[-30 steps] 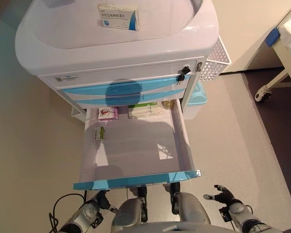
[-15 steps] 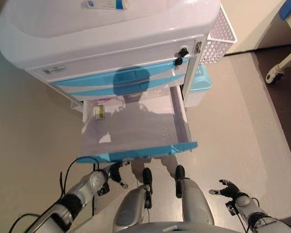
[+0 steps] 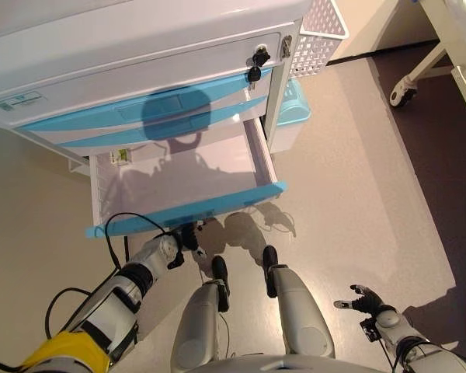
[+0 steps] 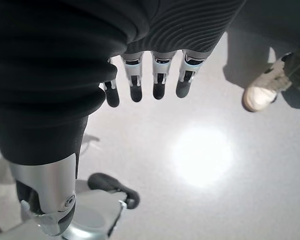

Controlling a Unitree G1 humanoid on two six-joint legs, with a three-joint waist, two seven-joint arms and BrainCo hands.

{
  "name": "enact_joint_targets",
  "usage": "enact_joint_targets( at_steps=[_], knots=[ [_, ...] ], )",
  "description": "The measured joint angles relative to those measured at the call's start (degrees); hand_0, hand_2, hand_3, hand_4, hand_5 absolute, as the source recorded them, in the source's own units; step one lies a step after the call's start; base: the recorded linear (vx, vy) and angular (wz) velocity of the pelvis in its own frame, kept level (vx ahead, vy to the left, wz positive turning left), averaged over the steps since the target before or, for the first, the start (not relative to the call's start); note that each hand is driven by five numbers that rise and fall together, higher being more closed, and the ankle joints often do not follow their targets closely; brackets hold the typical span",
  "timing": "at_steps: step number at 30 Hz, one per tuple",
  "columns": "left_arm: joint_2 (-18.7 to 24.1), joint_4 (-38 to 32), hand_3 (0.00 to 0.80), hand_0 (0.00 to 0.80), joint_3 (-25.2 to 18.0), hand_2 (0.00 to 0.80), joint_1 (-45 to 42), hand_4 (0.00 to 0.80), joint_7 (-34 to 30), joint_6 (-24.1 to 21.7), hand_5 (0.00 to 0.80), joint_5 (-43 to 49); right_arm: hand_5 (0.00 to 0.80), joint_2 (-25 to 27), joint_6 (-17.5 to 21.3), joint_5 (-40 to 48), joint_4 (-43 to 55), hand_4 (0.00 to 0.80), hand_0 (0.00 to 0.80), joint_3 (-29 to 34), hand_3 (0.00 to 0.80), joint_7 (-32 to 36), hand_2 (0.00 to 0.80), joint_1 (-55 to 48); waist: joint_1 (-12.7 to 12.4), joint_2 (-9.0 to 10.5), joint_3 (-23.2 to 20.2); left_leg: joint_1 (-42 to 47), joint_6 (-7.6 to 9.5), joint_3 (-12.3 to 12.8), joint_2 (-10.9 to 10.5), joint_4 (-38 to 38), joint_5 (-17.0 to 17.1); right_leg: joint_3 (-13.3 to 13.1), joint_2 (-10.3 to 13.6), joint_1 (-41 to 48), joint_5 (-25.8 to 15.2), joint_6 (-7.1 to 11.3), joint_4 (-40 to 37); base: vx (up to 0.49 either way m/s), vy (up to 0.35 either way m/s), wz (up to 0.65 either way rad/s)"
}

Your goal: Open the drawer and pick up the medicine

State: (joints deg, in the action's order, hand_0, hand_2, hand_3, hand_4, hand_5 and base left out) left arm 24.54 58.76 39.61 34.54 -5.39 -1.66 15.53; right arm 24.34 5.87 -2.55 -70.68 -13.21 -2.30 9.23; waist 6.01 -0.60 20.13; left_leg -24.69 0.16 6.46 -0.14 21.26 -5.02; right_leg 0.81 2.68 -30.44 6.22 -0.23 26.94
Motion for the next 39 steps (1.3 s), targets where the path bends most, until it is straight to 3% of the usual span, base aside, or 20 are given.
enact_joint_targets(
  at_steps=[10,19,35,38,39],
  knots=[
    [1.6,3.2,0.0,0.0,0.5,0.0,9.8,0.0,0.6,1.0,0.0,0.3,0.0,-0.4,0.0,1.6,0.7,0.0,0.0,-1.0,0.0,0.8,0.0,-0.3,1.0,2.67,-1.8,-0.8,0.15,1.3,0.7,1.7,-1.5,-1.0,-0.6,-0.7,-0.1,0.13,0.0,0.041,0.018,-0.09],
    [3.7,5.4,0.0,0.0,-0.2,0.0,15.6,0.0,5.8,1.4,0.0,1.8,0.0,-2.5,0.1,2.3,0.9,0.0,0.0,-1.4,0.0,1.0,0.0,-0.6,1.1,4.32,-3.4,-1.3,0.09,2.3,0.9,2.3,-2.0,-1.9,-0.9,-1.3,-0.4,0.21,-0.3,0.025,0.007,-0.05],
    [4.2,5.4,0.0,0.0,-0.4,0.0,15.1,0.0,6.7,1.4,0.0,1.9,0.0,-3.2,0.1,2.7,1.1,0.0,0.0,-2.5,0.0,0.9,0.0,-1.1,0.8,4.42,-5.1,-0.6,0.28,1.6,0.9,2.0,-2.3,-1.3,-0.8,0.4,-0.6,0.4,-1.4,0.005,-0.007,0.01],
    [4.1,3.0,0.0,0.0,-3.2,0.0,11.0,0.0,6.8,1.3,0.0,1.4,0.0,-3.2,0.1,2.6,1.1,0.0,0.0,-2.5,0.0,0.9,0.0,-1.7,0.6,4.0,-6.0,1.1,0.41,1.4,0.9,0.6,-2.2,-1.1,-0.5,2.1,-0.7,0.43,-2.4,0.011,-0.006,0.0],
    [3.5,0.2,0.0,0.0,-7.5,0.0,6.0,0.0,7.2,0.7,0.0,-0.1,0.0,-3.3,0.1,2.5,1.0,0.0,0.0,-2.4,0.0,0.9,0.0,-2.2,0.5,3.55,-6.3,2.8,0.38,1.2,1.0,-0.5,-2.1,-0.9,-0.5,3.8,-0.8,0.46,-3.3,0.052,-0.018,-0.01]
  ],
)
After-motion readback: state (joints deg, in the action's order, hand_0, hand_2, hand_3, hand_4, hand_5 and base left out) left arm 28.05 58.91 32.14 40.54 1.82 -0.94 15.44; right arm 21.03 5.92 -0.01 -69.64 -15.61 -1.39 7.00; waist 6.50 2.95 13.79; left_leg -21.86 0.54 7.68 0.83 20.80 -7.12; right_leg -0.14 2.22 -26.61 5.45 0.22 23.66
